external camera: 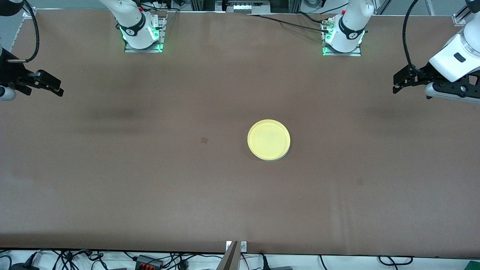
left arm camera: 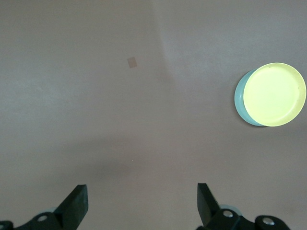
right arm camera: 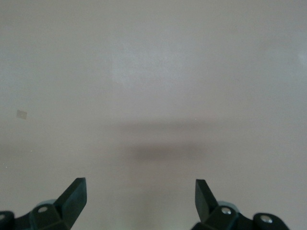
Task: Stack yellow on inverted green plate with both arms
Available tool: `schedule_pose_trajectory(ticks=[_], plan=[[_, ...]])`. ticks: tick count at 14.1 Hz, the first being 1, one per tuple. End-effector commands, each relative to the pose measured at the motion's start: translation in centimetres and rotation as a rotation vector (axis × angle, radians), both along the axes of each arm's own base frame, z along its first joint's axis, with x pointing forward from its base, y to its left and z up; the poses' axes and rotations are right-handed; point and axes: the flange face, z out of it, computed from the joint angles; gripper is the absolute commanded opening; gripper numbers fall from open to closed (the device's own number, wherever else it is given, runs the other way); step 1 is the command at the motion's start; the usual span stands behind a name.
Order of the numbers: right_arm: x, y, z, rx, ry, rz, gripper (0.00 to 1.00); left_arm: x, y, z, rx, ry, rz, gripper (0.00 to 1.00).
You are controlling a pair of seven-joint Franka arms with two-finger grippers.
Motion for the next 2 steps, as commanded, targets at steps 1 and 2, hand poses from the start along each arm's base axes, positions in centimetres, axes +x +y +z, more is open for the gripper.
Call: schedule_pose_trajectory(ticks=[1,2], plan=[[-0.72,-0.36,0.56,-0.012,-0.010,0.013,1.00,0.24,-0.16,0.42,-0.017,0.001,-0.013,1.00],[-0.70,-0.36,0.57,-0.012,-0.011,0.013,1.00,0.24,-0.16,0.42,-0.017,0.001,-0.013,1.00]])
